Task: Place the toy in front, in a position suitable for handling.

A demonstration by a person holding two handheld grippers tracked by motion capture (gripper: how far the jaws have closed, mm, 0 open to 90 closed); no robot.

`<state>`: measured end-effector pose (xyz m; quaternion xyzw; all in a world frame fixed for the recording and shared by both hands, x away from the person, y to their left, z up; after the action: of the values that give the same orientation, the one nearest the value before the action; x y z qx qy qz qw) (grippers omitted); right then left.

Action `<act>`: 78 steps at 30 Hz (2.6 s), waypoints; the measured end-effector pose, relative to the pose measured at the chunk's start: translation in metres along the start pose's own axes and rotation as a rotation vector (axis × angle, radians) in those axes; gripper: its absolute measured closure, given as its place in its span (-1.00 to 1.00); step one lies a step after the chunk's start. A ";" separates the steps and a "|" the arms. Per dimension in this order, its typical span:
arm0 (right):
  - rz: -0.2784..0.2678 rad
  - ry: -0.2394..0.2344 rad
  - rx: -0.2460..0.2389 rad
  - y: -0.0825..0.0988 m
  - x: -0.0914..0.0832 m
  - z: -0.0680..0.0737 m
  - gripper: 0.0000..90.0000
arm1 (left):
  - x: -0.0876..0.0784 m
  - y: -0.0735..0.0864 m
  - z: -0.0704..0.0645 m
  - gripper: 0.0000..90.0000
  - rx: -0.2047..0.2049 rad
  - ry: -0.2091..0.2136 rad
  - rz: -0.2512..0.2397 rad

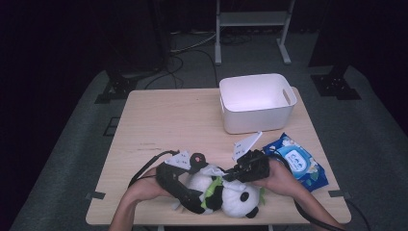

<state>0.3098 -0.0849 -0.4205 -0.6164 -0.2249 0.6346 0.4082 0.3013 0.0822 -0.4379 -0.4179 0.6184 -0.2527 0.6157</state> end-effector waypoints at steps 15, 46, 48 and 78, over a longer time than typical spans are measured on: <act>0.013 -0.062 -0.021 0.003 0.002 0.011 0.84 | -0.024 -0.015 0.005 -0.61 0.024 -0.079 -0.062; -0.014 -0.024 -0.042 -0.036 0.014 -0.004 0.85 | -0.006 0.004 0.017 -0.30 -0.044 -0.061 -0.034; -0.019 -0.005 -0.021 -0.039 0.019 -0.011 0.86 | -0.008 0.004 0.016 -0.26 -0.037 -0.056 -0.037; 0.062 0.036 0.096 0.006 0.002 -0.036 0.85 | -0.009 0.007 0.013 -0.22 -0.011 -0.052 -0.020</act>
<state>0.3437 -0.0948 -0.4310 -0.6140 -0.1677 0.6459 0.4215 0.3114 0.0963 -0.4400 -0.4338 0.5993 -0.2445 0.6268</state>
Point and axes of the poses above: each handheld gripper's, and its own axes: x roughly forward along the jaws, y roughly out of its underside, z roughly to its left, the point moved 7 cm from there along x, roughly forward along the jaws, and after that the axes turned 11 degrees about -z, right-handed, at the moved point
